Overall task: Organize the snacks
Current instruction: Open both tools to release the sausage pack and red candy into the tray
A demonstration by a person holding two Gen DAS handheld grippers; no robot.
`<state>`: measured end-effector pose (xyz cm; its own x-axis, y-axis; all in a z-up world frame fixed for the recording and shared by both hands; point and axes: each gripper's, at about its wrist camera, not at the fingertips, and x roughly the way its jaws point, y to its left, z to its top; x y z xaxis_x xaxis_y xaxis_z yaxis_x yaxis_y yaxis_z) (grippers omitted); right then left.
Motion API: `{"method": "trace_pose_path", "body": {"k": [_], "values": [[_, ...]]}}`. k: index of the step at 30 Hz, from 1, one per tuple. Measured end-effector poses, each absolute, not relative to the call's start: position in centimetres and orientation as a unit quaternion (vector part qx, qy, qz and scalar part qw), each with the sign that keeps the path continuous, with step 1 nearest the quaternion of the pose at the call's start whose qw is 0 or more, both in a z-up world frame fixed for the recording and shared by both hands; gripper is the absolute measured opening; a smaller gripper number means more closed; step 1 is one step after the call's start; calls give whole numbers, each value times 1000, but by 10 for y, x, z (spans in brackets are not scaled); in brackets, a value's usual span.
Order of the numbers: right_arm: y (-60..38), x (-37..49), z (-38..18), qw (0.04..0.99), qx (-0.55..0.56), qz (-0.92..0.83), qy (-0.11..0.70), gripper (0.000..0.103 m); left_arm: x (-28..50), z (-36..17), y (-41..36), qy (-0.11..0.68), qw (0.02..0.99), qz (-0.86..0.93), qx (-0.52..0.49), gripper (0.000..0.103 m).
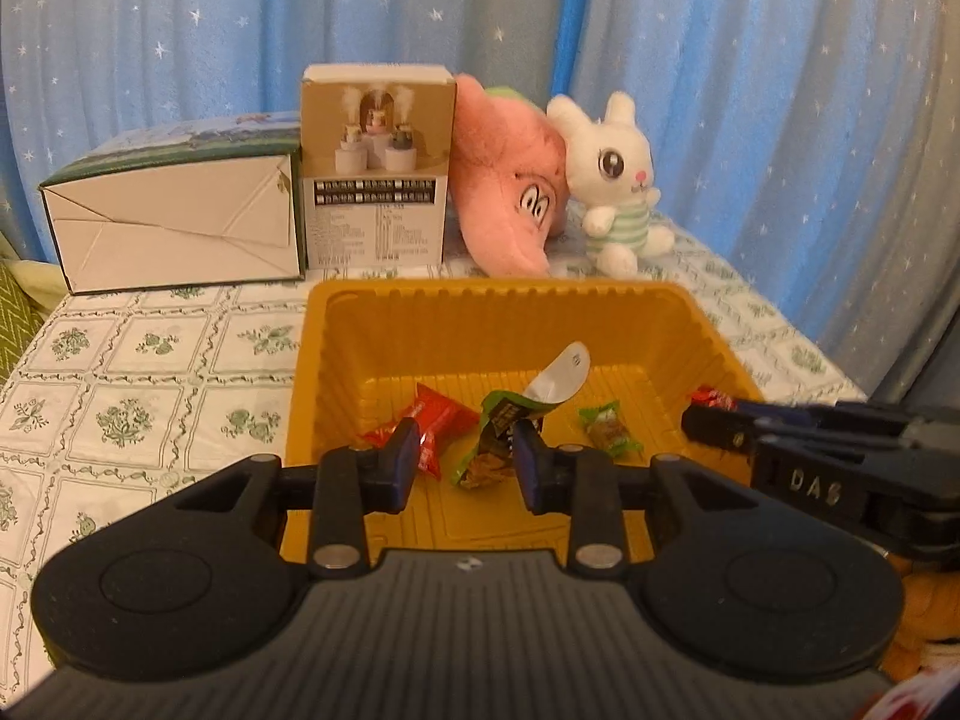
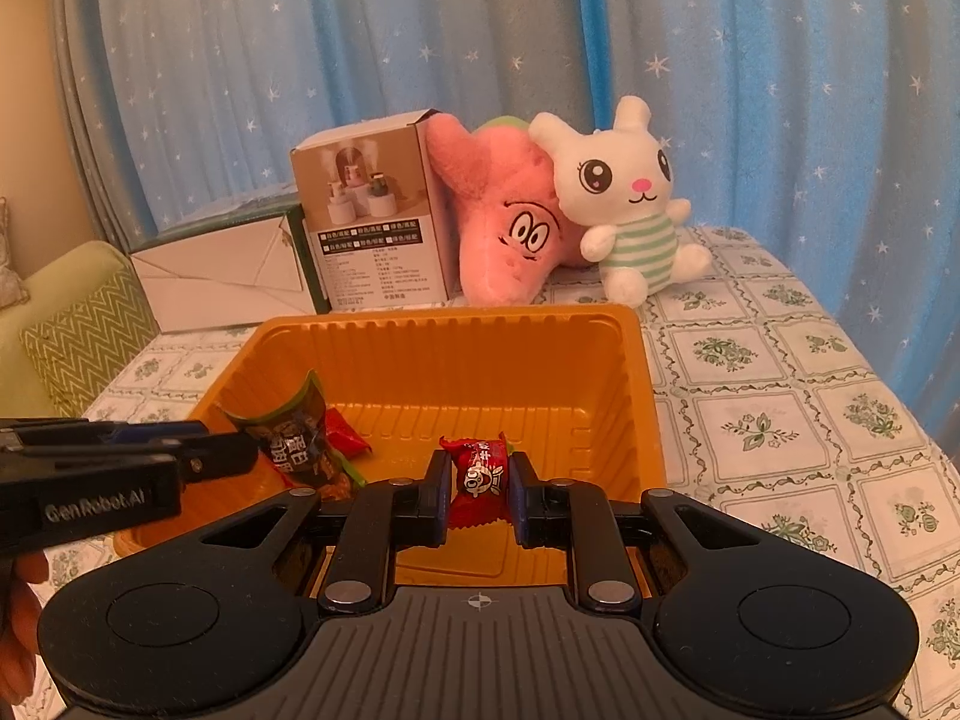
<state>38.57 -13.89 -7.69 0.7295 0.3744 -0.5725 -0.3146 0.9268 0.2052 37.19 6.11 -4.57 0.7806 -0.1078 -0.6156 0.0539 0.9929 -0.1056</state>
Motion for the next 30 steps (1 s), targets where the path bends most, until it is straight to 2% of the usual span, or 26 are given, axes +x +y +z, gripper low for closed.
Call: {"method": "trace_pose_path", "body": {"k": [15, 27, 28, 29, 30], "values": [[-138, 382, -72, 931, 55, 191, 307, 20, 362, -33, 75, 315, 947, -29, -48, 30], [-127, 380, -76, 927, 40, 204, 313, 21, 364, -42, 74, 334, 941, -31, -43, 30], [-128, 381, -76, 927, 42, 202, 314, 26, 364, -42, 75, 335, 941, -29, -42, 30], [-129, 381, -76, 928, 45, 199, 313, 43, 364, -43, 75, 336, 940, -28, -41, 30], [-132, 381, -76, 928, 51, 197, 311, 53, 364, -43, 75, 337, 940, -27, -40, 30]]}}
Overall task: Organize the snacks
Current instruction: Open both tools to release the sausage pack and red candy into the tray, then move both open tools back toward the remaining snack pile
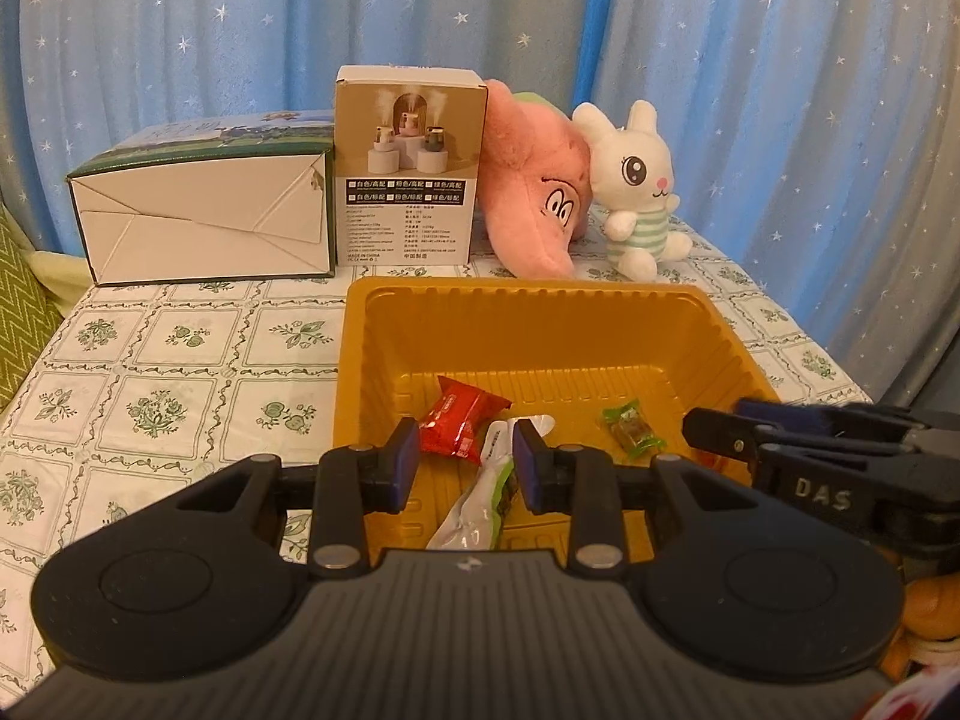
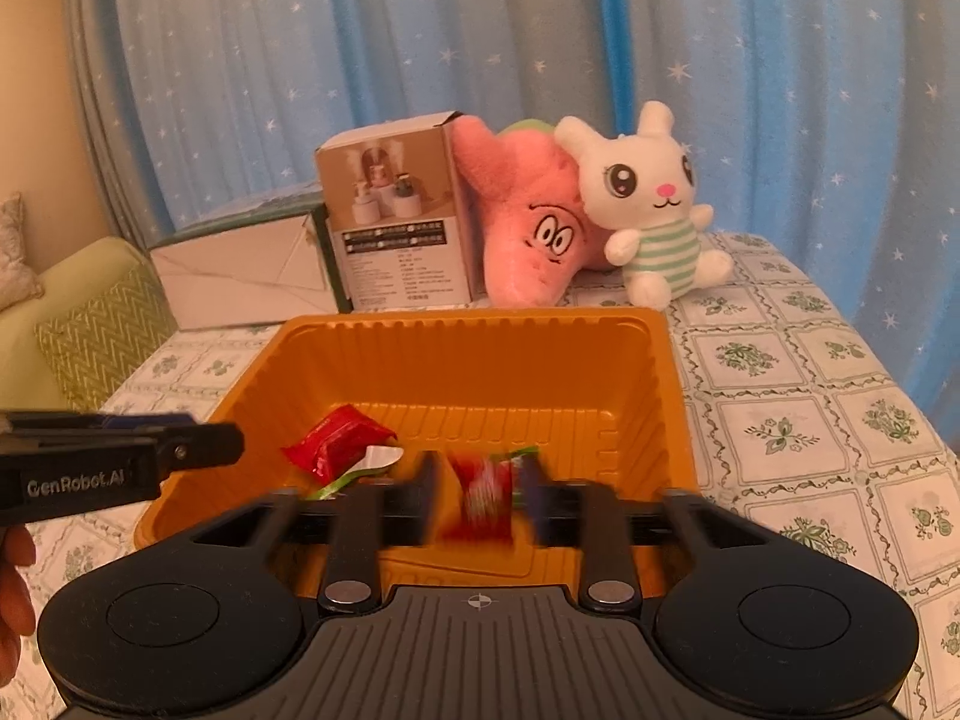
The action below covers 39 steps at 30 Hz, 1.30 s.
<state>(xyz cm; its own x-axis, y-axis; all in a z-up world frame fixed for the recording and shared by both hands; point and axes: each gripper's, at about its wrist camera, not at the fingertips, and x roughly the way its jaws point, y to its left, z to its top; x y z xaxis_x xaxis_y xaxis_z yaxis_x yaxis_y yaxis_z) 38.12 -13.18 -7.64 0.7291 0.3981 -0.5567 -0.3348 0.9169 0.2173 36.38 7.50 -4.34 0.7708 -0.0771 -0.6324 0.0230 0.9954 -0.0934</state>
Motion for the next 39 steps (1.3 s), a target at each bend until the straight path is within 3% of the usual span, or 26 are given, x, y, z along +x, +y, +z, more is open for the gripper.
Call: {"method": "trace_pose_path", "body": {"k": [1, 23, 30, 39], "values": [[-134, 381, -76, 929, 57, 196, 308, 65, 364, -44, 75, 338, 940, -25, -39, 30], [-150, 375, -66, 941, 59, 164, 290, 65, 358, -47, 74, 344, 939, -18, -24, 33], [-160, 357, -58, 946, 63, 159, 276, 65, 339, -44, 71, 339, 940, -22, -25, 45], [-174, 311, -51, 947, 65, 155, 272, 65, 307, -42, 70, 338, 940, -23, -29, 51]]}}
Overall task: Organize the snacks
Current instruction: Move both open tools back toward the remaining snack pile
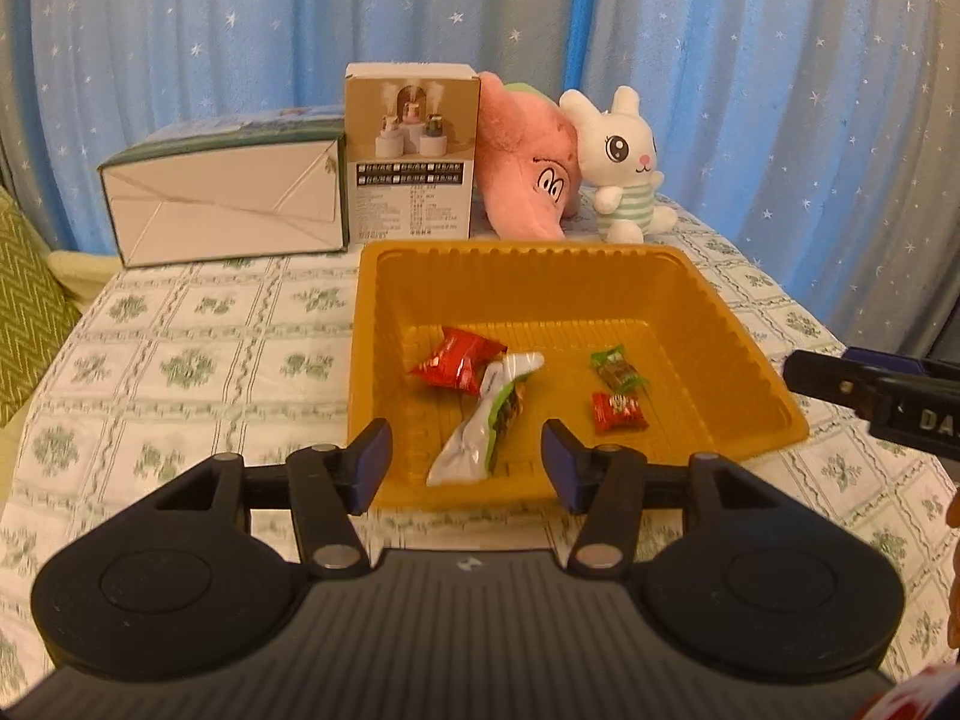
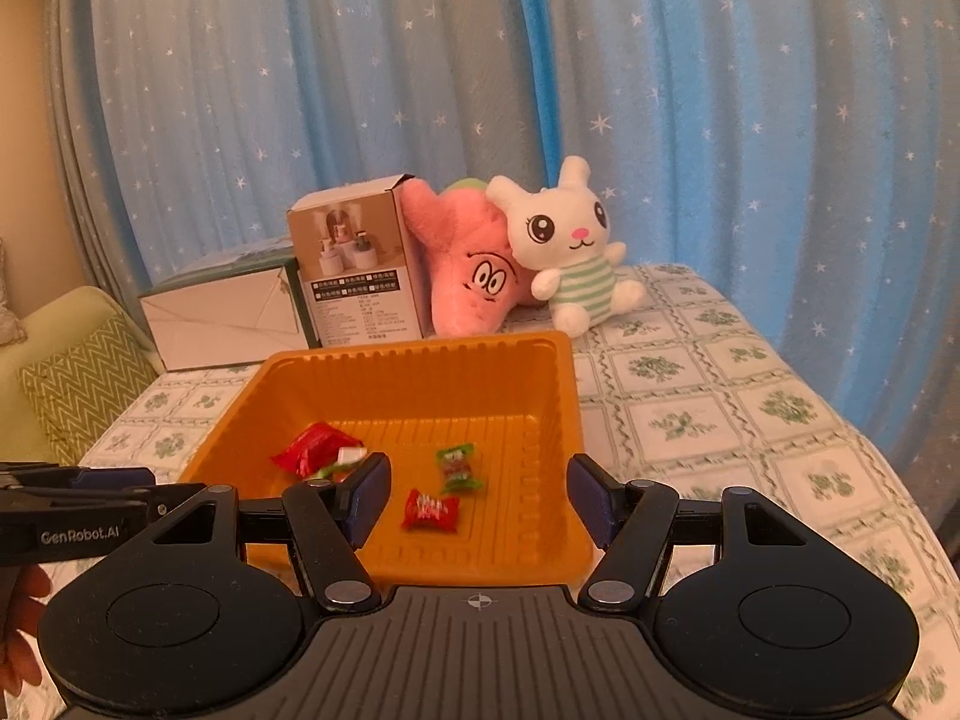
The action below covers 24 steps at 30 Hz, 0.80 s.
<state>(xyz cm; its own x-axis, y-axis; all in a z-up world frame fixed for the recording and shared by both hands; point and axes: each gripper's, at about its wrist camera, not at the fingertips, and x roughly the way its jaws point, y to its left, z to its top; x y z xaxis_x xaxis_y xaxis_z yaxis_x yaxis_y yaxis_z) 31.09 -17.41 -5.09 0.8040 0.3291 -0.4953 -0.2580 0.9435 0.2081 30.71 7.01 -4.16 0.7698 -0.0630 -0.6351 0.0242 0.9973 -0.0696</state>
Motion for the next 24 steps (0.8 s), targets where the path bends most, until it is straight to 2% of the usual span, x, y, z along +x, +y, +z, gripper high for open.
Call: {"method": "trace_pose_path", "body": {"k": [8, 24], "values": [[-188, 258, -52, 949, 68, 147, 271, 65, 261, -43, 74, 339, 940, -18, -34, 54], [-194, 141, -90, 934, 34, 162, 316, 65, 152, -71, 72, 371, 927, -17, -42, 54]]}}
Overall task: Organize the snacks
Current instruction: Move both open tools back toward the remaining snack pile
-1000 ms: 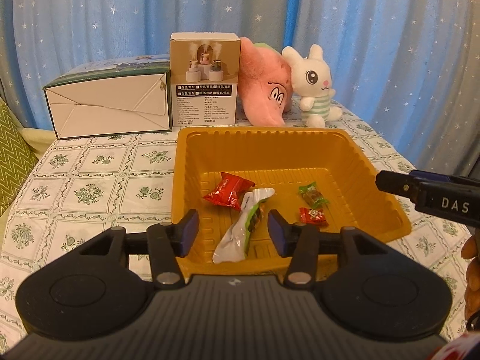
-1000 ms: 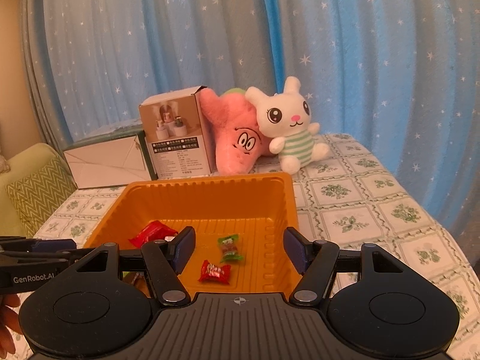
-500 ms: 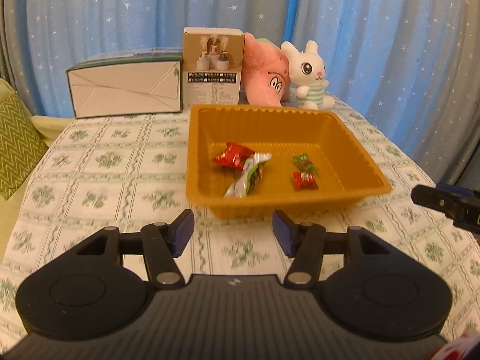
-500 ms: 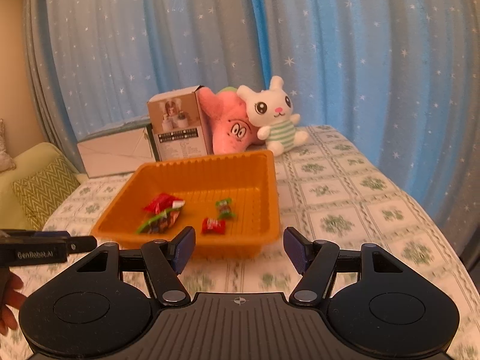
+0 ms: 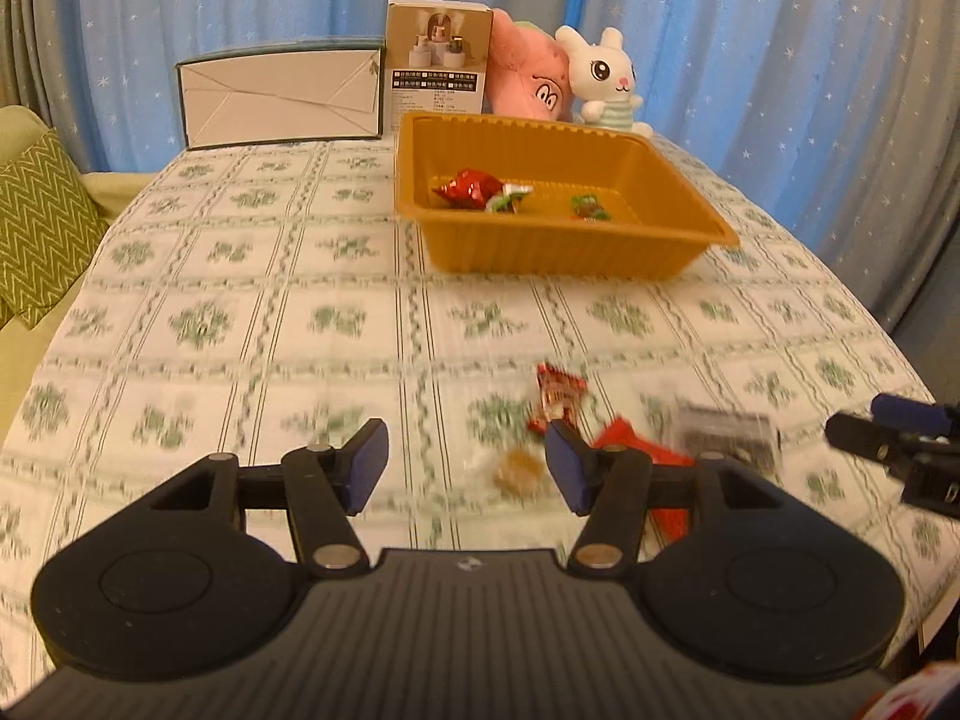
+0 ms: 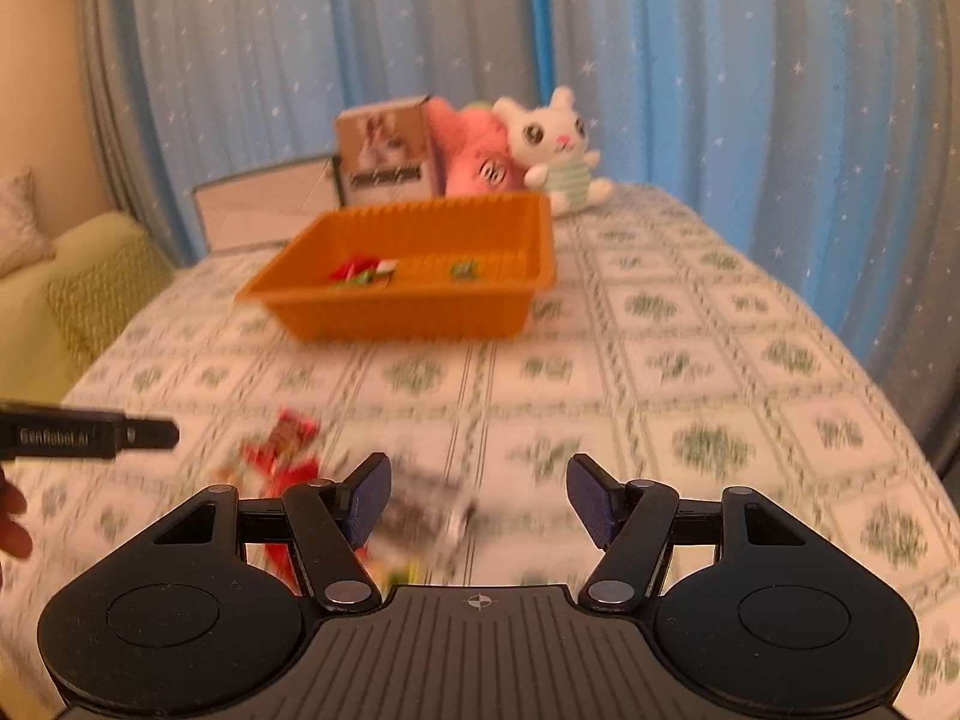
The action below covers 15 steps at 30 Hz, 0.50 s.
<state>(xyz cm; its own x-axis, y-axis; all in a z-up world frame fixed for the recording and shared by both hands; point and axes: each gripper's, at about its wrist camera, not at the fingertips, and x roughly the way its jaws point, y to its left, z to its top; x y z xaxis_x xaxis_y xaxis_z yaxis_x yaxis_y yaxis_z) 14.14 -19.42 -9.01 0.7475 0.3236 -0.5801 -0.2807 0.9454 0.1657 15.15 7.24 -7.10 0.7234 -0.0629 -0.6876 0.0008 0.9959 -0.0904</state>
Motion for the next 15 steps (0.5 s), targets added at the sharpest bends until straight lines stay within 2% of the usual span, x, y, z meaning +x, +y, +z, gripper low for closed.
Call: {"method": "trace_pose_path", "body": {"k": [15], "values": [[-173, 120, -122, 912, -14, 206, 355, 65, 126, -80, 55, 375, 925, -41, -37, 54]]}}
